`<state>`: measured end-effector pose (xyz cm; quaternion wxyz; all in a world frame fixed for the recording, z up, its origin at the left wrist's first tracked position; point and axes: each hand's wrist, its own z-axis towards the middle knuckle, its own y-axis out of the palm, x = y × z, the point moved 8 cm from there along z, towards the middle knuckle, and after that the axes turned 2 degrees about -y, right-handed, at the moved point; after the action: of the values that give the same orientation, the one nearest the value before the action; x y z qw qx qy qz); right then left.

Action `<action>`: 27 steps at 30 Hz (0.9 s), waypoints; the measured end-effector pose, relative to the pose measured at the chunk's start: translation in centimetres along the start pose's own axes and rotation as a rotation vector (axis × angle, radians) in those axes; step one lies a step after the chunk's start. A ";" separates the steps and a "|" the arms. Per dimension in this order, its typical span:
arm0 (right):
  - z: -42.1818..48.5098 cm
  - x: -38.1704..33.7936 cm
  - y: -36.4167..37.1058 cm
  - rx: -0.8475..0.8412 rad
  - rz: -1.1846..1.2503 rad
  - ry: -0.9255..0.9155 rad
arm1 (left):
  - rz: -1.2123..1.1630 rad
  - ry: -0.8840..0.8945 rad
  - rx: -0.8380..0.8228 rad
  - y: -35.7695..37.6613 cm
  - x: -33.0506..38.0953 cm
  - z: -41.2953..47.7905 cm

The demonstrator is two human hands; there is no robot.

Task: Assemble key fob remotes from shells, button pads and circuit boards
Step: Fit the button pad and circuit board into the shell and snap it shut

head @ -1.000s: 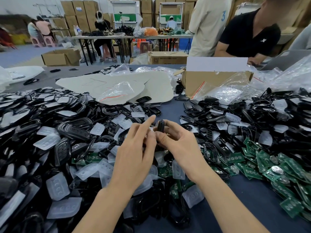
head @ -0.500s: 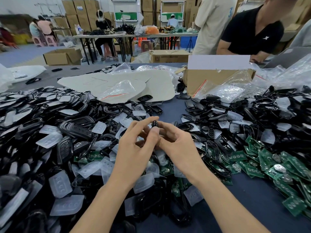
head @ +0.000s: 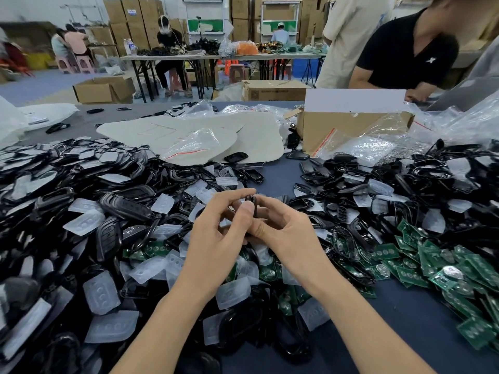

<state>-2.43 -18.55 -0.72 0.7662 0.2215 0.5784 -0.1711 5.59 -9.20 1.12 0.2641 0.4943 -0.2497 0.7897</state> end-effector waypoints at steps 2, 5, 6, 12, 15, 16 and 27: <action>0.0 0.0 0.0 0.015 -0.011 -0.019 | -0.030 -0.005 -0.016 0.1 -0.1 0.0; 0.0 -0.1 -0.3 0.055 -0.057 -0.054 | -0.039 0.004 -0.028 0.2 -0.1 0.0; -0.1 -0.2 -0.4 0.073 -0.084 -0.071 | -0.018 0.019 -0.019 0.2 0.0 0.0; -0.3 -0.3 -1.1 0.189 -0.229 -0.141 | 0.313 0.158 0.083 0.6 0.3 -0.4; -0.5 -0.3 -1.3 0.223 -0.357 -0.161 | 0.409 0.160 0.097 1.0 0.2 -0.5; -0.6 -0.5 -1.3 0.238 -0.423 -0.181 | 0.420 0.154 0.097 1.1 0.1 -0.4; -1.4 -1.7 -0.4 0.306 -0.779 -0.314 | 0.393 0.050 0.139 0.8 -0.4 -0.6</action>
<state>-4.25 -18.06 0.56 0.6814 0.0691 0.4636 -0.5621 4.84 -9.44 0.42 0.0763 0.4333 -0.2796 0.8534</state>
